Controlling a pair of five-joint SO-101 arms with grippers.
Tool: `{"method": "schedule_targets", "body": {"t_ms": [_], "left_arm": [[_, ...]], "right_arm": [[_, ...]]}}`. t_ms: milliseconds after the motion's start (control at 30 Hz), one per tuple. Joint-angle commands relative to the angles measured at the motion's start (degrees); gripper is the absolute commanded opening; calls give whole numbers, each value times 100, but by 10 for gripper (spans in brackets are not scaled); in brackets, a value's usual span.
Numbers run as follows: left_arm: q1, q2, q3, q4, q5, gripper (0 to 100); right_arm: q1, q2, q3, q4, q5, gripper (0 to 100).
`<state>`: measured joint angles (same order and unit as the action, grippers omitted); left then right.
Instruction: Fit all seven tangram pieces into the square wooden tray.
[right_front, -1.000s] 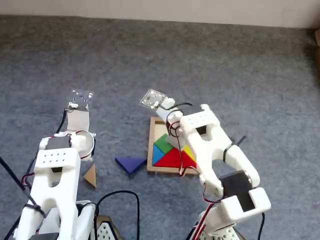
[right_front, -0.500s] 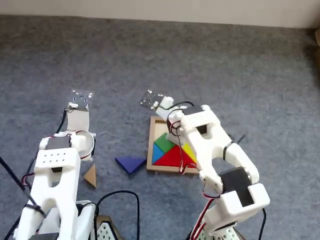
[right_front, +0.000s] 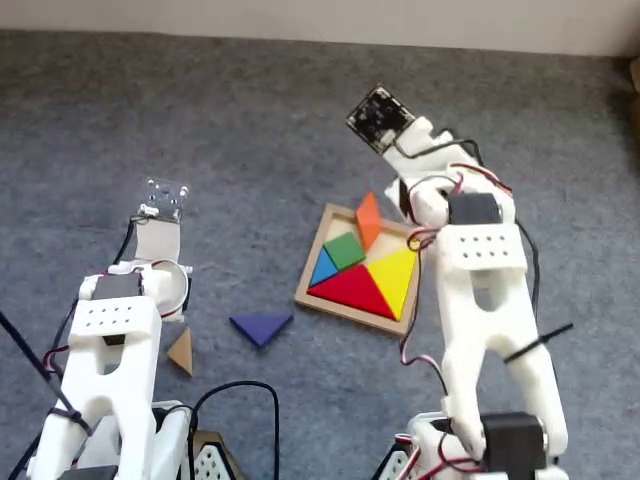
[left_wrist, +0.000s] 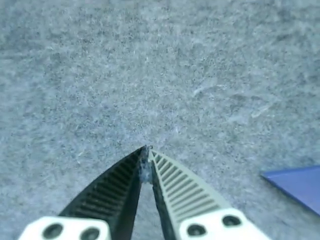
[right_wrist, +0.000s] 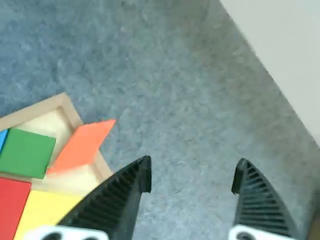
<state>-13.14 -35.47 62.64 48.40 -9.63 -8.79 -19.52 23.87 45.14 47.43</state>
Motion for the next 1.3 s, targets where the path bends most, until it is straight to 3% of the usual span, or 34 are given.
{"method": "schedule_targets", "body": {"t_ms": [0, 133, 333, 467, 700, 1267], "left_arm": [[-57, -110, -31, -88, -70, 7], [-57, -110, -31, -88, -70, 7], [-57, -110, -31, -88, -70, 7], [-57, -110, -22, -79, -70, 7], [-66, -110, -22, -79, -70, 7], [-66, -110, -22, -70, -88, 7]], "right_arm": [[84, -532, 295, -84, -9, 261], [66, -567, 523, -84, -888, 261], [-365, 92, 505, -57, -2998, 261], [-787, 848, -48, 242, -3666, 261], [-1024, 1991, -1200, 813, -4229, 261], [-1033, 3574, -3108, 1086, -4255, 260]]}}
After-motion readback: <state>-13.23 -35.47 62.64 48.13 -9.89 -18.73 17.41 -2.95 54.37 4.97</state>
